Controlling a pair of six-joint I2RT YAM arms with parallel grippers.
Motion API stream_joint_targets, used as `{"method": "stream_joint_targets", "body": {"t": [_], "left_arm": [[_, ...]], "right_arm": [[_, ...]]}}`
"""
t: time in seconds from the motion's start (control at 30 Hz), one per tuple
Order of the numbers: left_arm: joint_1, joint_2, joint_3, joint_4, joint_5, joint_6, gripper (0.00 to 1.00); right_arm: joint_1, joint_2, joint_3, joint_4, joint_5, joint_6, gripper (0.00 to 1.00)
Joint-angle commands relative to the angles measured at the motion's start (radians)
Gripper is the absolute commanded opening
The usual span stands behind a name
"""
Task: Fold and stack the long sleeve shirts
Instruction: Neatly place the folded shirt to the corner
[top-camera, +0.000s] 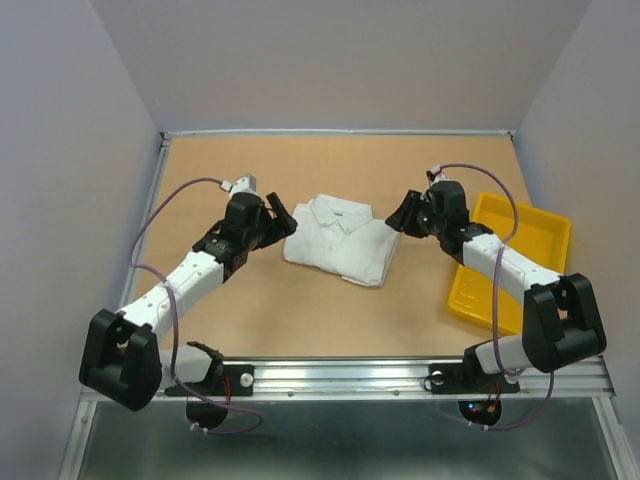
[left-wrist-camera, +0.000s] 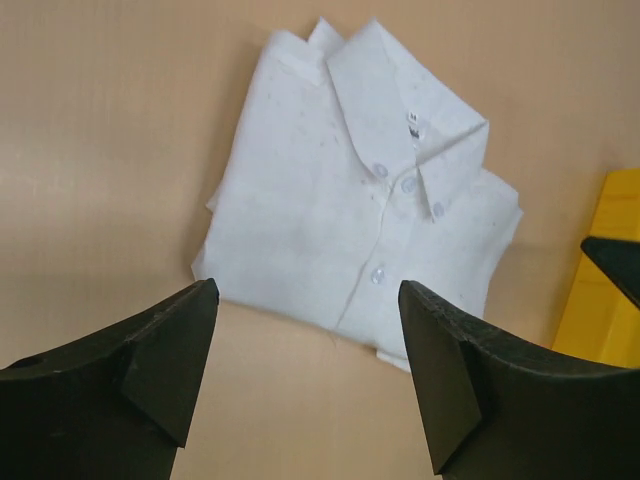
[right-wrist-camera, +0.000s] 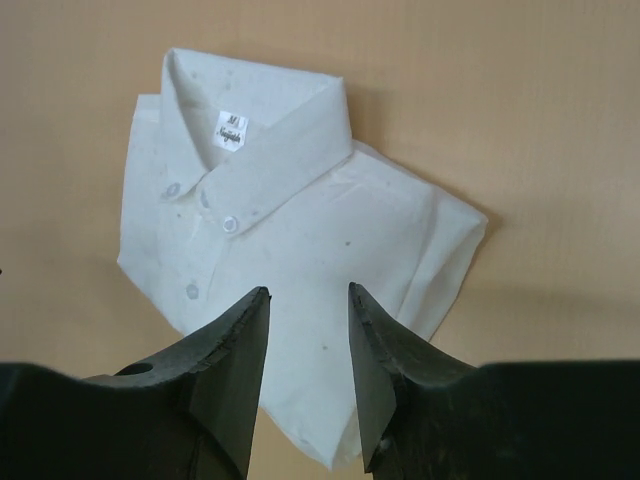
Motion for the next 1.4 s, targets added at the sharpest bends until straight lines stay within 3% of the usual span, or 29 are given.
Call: {"method": "stream_joint_targets", "body": {"t": [0.0,0.27,0.4,0.63,0.8,0.93,1.1,1.2,1.37], "left_arm": [[0.015,0.137,0.114,-0.012,-0.026,0.115,0.78],[0.034,0.422,0.215,0.018,-0.010,0.128,0.67],[0.034,0.487,0.202,0.028,0.066,0.093,0.58],[0.019,0.441,-0.002,0.158,0.219,-0.042,0.43],[-0.053,0.293,-0.229,0.218,0.255,-0.156,0.36],[-0.165,0.123,-0.326,0.218,0.231,-0.243,0.38],[-0.181,-0.107,-0.332,0.063,0.097,-0.253,0.68],[-0.126,-0.177,-0.277,-0.027,0.033,-0.178,0.77],[0.070,-0.137,-0.203,-0.045,0.008,-0.072,0.74]], "right_arm": [[0.018,-0.002,0.022,-0.037,-0.106,0.089,0.43],[0.119,0.027,-0.151,0.104,-0.146,0.235,0.42],[0.119,0.042,-0.255,0.117,-0.098,0.275,0.36],[0.116,0.035,-0.322,0.062,-0.059,0.187,0.35],[0.110,0.023,-0.261,-0.055,0.033,0.083,0.35],[0.110,-0.007,-0.157,-0.135,0.086,-0.047,0.36],[0.110,-0.045,0.024,-0.227,0.080,-0.167,0.40],[0.110,-0.033,0.112,-0.253,0.078,-0.216,0.41],[0.110,0.041,0.230,-0.264,0.073,-0.270,0.42]]}}
